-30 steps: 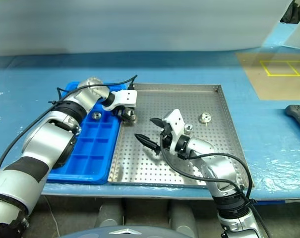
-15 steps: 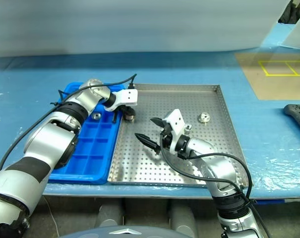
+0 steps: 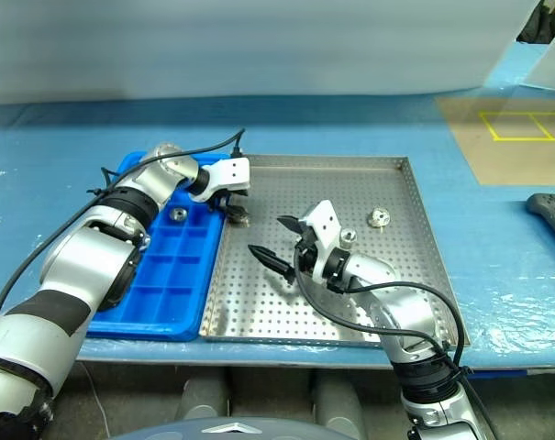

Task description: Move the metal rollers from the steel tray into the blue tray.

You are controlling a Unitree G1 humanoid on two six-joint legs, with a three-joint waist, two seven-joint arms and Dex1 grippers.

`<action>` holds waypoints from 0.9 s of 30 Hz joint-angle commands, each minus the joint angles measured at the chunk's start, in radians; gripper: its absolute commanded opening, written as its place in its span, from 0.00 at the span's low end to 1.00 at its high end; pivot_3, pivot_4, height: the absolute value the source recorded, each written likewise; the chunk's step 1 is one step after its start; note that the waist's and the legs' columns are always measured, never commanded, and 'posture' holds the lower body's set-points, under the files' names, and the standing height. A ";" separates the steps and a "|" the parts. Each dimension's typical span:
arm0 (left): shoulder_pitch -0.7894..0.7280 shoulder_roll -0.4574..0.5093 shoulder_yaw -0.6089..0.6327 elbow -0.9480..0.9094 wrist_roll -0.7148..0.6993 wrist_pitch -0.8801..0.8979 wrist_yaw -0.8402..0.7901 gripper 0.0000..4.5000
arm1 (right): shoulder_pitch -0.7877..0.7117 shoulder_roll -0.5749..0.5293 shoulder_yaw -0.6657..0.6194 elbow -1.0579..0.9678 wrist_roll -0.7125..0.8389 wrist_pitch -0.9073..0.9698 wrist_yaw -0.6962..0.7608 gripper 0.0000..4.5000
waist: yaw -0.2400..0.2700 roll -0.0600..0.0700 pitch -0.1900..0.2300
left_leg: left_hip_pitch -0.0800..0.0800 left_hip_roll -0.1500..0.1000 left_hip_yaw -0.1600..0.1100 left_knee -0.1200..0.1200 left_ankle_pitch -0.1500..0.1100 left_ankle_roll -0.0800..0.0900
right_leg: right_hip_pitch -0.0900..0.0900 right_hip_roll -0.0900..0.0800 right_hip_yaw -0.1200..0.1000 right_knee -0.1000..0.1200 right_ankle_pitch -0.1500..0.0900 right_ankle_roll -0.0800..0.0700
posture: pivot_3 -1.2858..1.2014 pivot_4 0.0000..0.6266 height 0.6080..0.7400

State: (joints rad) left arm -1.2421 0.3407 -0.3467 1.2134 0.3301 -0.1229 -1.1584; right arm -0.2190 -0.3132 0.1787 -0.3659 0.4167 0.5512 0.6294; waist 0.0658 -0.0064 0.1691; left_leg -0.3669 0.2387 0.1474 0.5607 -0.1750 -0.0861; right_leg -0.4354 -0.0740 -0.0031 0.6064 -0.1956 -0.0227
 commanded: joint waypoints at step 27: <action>-0.034 -0.002 -0.113 0.015 0.124 0.028 -0.025 0.70 | -0.008 0.060 0.014 -0.009 -0.014 -0.034 -0.023 1.00 | -0.018 0.000 0.000 | 0.001 0.000 0.000 0.000 0.000 0.000 | 0.001 0.000 0.000 0.000 0.000 0.000 | 0.44 0.24 1.00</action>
State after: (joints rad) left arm -1.2756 0.3419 -0.4409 1.2083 0.4283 -0.1128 -1.2037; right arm -0.2232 -0.2616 0.1903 -0.3540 0.3960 0.5338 0.6071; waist 0.0483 -0.0063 0.1691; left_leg -0.3663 0.2385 0.1475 0.5604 -0.1750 -0.0862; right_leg -0.4344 -0.0740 -0.0026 0.6066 -0.1956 -0.0226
